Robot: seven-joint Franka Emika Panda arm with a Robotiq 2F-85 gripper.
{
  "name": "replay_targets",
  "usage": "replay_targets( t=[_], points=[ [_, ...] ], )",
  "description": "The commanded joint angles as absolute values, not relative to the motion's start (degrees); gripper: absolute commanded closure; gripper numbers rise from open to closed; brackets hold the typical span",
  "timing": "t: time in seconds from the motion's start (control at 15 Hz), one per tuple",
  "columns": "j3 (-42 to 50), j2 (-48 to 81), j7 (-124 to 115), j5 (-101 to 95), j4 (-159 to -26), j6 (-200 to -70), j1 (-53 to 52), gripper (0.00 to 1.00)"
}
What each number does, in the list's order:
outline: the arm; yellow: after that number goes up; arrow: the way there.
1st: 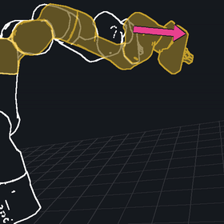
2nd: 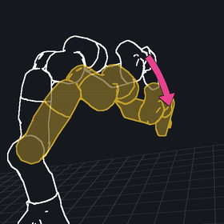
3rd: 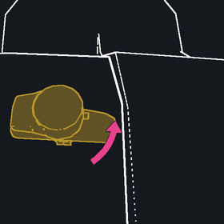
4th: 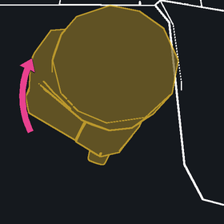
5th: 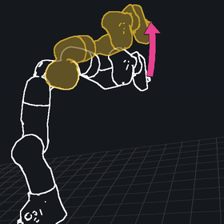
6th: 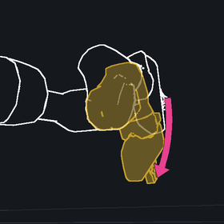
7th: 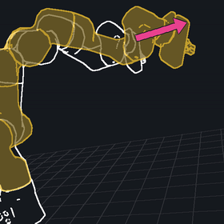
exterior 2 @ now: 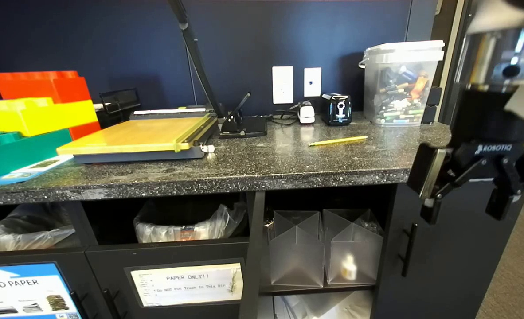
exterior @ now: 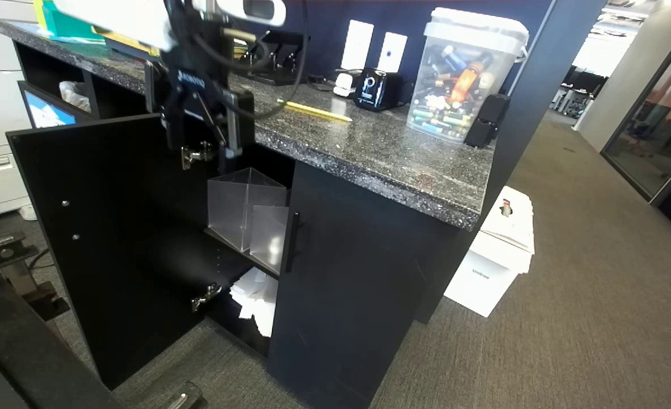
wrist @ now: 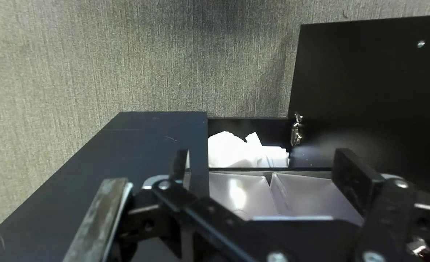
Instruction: Open the bottom right cabinet door
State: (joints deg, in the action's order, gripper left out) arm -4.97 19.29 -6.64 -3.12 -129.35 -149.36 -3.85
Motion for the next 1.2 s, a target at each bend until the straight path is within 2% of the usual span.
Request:
replay_targets(
  t=[0.0,0.4,0.87,1.13],
  points=[
    [-3.3,34.2,-4.4,-1.7,-119.6,-156.5,-3.1,0.0],
    [0.8,51.2,-3.6,-3.6,-108.7,-168.3,-3.9,0.0],
    [1.1,58.2,2.5,-4.5,-104.8,-182.9,-2.0,0.0],
    [0.8,61.2,4.5,-4.7,-101.8,-186.9,-1.5,0.0]
  ],
)
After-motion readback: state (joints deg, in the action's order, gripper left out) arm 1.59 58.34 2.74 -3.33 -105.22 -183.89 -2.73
